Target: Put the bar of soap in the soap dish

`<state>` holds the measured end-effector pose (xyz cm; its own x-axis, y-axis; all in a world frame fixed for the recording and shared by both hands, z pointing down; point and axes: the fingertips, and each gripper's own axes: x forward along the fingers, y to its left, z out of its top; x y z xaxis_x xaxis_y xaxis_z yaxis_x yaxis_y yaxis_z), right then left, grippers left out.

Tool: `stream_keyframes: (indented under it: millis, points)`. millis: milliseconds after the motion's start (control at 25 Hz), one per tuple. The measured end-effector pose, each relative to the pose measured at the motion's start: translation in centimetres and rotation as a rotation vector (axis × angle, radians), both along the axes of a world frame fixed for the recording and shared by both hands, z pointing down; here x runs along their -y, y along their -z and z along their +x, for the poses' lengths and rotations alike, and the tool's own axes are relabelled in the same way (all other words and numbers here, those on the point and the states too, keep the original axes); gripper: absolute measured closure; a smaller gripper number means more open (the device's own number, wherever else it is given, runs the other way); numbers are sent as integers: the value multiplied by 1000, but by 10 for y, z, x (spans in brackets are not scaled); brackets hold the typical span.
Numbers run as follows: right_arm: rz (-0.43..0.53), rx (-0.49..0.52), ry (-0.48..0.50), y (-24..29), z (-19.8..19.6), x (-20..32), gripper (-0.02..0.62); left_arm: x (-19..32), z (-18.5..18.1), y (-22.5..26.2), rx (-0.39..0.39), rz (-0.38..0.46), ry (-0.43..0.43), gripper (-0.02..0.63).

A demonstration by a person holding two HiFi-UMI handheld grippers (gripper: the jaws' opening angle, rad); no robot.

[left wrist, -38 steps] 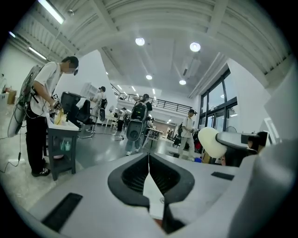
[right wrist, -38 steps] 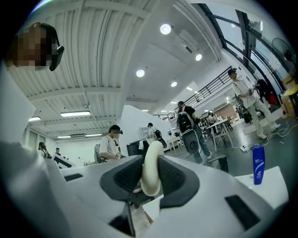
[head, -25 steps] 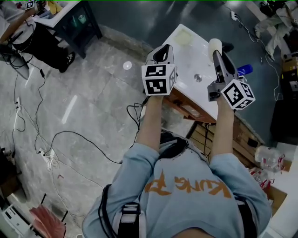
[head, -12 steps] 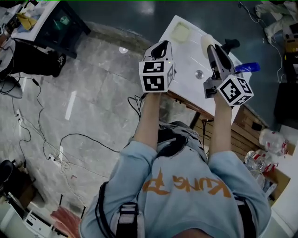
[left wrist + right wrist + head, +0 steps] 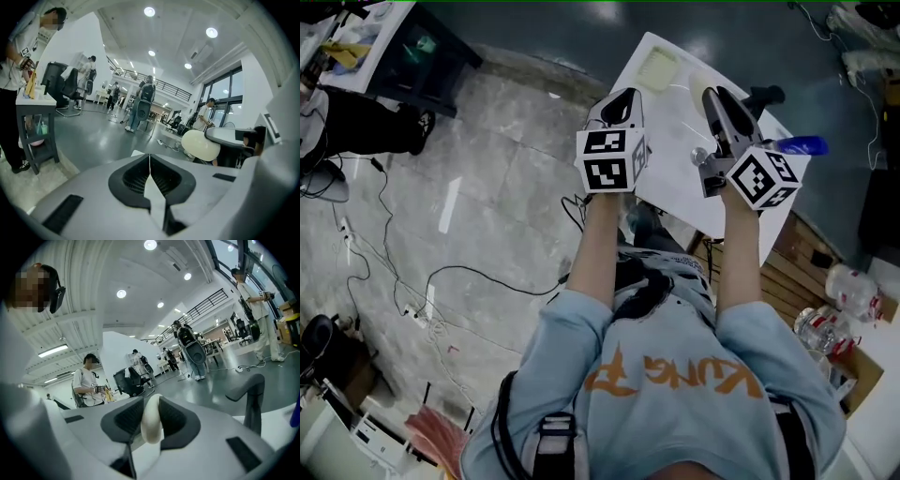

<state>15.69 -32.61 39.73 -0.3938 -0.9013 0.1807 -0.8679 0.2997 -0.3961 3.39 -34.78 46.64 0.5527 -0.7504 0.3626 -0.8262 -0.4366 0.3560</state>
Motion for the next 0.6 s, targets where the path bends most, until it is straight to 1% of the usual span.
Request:
stream_keyframes:
  millis: [240,480,600]
  points:
    - [-24,39,36,-16,-1,36,477,13,-9,-3,46,-10,51,581]
    - [-100,40,63,-55,-10,71,477,26,-19,-13,79,-42,83,581]
    - [-137,24,76,-76,-14,90,477,31,-23,-20,93,-58,97,581]
